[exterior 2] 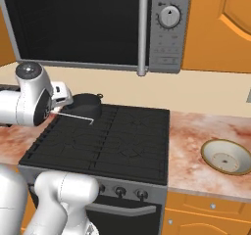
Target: Open the cabinet and move the ladle to the pot. Then close the cabinet.
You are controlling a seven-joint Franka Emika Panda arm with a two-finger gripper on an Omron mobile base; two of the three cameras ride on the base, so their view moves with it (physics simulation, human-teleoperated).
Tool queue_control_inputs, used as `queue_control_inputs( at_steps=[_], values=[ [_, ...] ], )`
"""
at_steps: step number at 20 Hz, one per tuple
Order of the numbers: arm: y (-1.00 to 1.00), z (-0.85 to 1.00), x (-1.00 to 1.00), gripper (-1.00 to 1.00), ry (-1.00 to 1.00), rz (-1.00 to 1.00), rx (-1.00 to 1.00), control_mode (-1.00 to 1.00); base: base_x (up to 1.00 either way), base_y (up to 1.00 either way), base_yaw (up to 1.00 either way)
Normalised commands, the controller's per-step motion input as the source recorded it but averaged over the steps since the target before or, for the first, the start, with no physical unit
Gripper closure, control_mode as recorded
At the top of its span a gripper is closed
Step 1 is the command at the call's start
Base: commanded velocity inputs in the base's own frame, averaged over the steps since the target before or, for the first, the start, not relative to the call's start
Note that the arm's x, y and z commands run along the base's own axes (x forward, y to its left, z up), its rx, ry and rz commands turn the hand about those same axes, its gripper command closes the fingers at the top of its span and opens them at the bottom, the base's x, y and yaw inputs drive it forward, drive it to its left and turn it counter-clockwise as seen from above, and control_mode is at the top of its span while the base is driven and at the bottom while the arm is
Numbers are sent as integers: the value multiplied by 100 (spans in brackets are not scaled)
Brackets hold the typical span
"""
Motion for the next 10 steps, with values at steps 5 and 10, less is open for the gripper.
queue_control_inputs(
  at_steps=[5,10],
  values=[
    [5,-10,36,100,-1,-1,0,-100,0,0,0],
    [9,-19,38,100,0,-2,0,-100,0,0,0]
  ],
)
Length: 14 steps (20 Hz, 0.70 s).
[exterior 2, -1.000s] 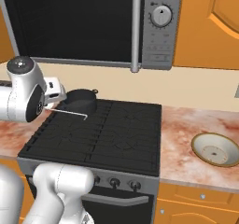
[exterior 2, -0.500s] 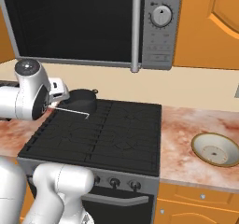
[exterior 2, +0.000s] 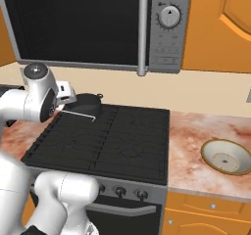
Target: Open the cabinet and move the ladle to the pot. Then close the cabinet.
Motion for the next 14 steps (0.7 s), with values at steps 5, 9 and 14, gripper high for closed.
queue_control_inputs(
  at_steps=[5,9,14],
  values=[
    [6,-20,39,100,0,-2,0,-100,0,0,0],
    [1,-20,34,100,0,-2,0,-100,0,0,0],
    [0,-17,33,100,0,-1,0,-100,0,0,0]
  ],
)
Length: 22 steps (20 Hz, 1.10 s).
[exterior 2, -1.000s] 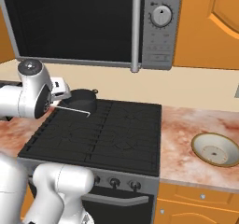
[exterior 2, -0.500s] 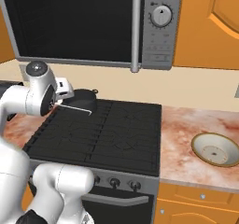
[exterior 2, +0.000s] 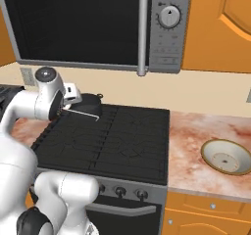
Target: Open the cabinet and move the ladle to the pot. Then close the cabinet.
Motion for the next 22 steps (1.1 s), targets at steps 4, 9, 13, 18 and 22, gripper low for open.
queue_control_inputs(
  at_steps=[4,9,13,18,22],
  values=[
    [2,-13,37,100,0,-1,0,-100,0,0,0],
    [4,-13,41,100,0,-1,0,-100,0,0,0],
    [3,-15,33,100,0,-1,0,-100,0,0,0],
    [5,-21,29,100,0,-1,0,-100,0,0,0],
    [5,-26,32,100,0,-1,0,-100,0,0,0]
  ],
)
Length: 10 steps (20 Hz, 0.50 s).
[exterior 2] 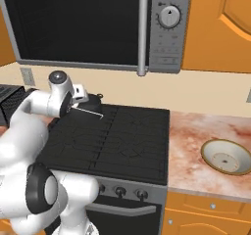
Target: Open the cabinet and move the ladle to the pot. Then close the cabinet.
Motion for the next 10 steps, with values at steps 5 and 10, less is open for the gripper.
queue_control_inputs(
  at_steps=[5,10],
  values=[
    [8,-19,34,100,0,-1,0,-100,0,0,0],
    [6,-18,34,100,0,-1,0,-100,0,0,0]
  ],
)
